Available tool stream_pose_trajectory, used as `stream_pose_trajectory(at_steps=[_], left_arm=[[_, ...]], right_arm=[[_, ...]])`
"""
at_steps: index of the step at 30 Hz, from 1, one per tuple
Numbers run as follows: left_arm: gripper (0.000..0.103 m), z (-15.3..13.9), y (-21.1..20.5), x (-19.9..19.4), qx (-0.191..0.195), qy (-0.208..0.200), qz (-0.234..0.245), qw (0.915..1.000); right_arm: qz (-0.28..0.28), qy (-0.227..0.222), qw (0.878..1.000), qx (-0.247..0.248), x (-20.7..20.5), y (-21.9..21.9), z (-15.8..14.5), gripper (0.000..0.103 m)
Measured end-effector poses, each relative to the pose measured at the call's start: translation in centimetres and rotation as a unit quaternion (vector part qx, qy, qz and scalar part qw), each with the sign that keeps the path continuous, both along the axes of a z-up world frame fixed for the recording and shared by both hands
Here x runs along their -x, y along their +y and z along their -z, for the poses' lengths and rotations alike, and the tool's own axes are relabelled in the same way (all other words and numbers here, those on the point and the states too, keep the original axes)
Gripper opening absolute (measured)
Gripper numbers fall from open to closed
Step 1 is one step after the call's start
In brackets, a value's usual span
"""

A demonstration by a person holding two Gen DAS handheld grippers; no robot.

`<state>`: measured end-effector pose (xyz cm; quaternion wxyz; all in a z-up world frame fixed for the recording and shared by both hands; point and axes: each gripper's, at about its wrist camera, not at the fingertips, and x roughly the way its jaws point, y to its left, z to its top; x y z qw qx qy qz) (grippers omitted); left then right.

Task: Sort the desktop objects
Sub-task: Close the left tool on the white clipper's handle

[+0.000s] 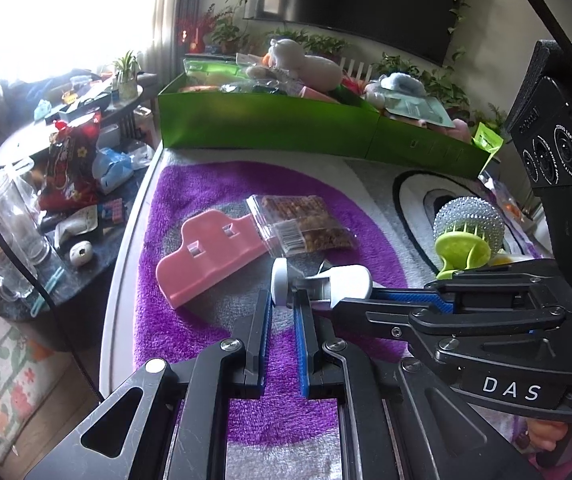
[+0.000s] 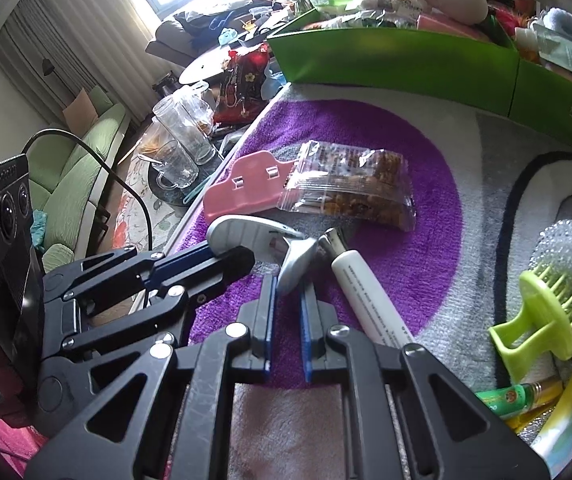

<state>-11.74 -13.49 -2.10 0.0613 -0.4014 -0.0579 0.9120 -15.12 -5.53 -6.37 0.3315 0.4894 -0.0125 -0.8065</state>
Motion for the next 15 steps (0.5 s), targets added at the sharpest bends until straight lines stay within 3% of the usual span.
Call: stream_pose_trajectory(at_steps=[15], left_arm=[[0.010, -2.6, 0.5, 0.1, 0.009, 0.026, 0.007, 0.9996]], right_arm=[[0.002, 0.018, 1.000, 0.011, -0.5, 1.1, -2.3, 0.011]])
